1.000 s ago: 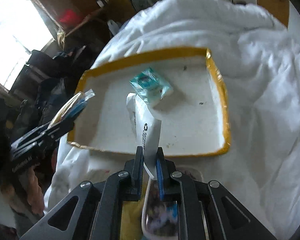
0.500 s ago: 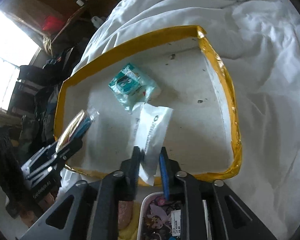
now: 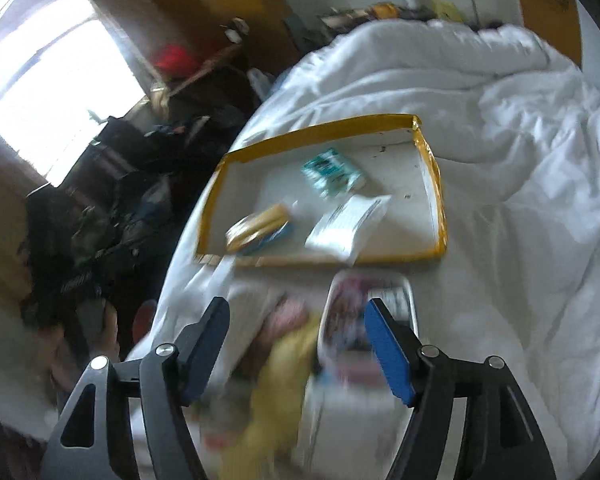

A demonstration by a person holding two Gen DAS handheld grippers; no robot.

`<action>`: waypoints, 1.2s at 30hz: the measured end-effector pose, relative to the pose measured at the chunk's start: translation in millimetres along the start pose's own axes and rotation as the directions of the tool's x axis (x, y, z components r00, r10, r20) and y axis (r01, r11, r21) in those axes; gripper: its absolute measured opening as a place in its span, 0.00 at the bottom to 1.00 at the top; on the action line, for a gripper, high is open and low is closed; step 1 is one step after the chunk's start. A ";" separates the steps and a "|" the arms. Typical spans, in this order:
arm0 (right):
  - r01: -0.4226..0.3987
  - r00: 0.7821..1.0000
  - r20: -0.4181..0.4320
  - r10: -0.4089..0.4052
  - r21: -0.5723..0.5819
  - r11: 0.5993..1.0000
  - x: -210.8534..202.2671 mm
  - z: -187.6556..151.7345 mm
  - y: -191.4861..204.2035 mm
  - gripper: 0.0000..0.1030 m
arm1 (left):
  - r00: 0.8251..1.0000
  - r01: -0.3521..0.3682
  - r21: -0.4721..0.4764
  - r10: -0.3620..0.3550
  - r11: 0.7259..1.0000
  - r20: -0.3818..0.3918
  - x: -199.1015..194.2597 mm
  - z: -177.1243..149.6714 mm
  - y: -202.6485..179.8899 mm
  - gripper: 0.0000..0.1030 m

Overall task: Organize soft objects
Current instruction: 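Drop the sponge pack and white packet into the tray with both tools, then grasp the white towel with the left tool while the right tool grasps a white packet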

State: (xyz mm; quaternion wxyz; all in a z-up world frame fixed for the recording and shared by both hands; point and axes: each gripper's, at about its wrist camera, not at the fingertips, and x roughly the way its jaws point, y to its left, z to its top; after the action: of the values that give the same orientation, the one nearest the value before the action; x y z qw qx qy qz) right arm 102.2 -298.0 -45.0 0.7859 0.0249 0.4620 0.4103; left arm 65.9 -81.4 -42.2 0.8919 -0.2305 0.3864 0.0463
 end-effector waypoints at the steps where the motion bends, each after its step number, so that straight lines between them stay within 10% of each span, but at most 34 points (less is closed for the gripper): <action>1: 0.000 1.000 0.017 0.001 -0.011 1.000 -10.4 -14.0 -1.7 0.76 | 1.000 0.009 -0.004 -0.009 1.000 0.003 -8.3 -9.9 1.1 0.83; 7: 0.012 0.997 0.079 -0.016 0.053 0.999 -46.2 -48.7 -22.9 0.79 | 0.997 0.074 -0.135 -0.077 0.988 -0.017 -19.3 -55.8 23.3 0.83; 22: 0.070 0.984 -0.170 -0.051 0.108 0.992 5.9 -61.4 -46.4 0.78 | 0.994 0.029 -0.171 -0.046 0.985 -0.096 7.6 -66.7 24.3 0.83; 31: 0.139 0.977 -0.158 -0.141 -0.020 0.990 5.5 -64.3 -21.0 0.46 | 0.994 0.018 -0.194 -0.039 0.981 -0.107 14.9 -71.3 26.4 0.80; 36: 0.145 0.977 -0.140 -0.159 -0.103 0.984 -4.5 -66.9 -5.6 0.26 | 0.994 0.012 -0.197 -0.034 0.980 -0.108 5.9 -68.8 27.2 0.47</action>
State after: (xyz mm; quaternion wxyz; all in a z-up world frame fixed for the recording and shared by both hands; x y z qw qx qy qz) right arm 54.6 -327.5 -82.5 0.7789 -0.0774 0.5001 0.3705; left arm 16.9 -88.5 -97.6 0.8425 -0.3239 0.4261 0.0608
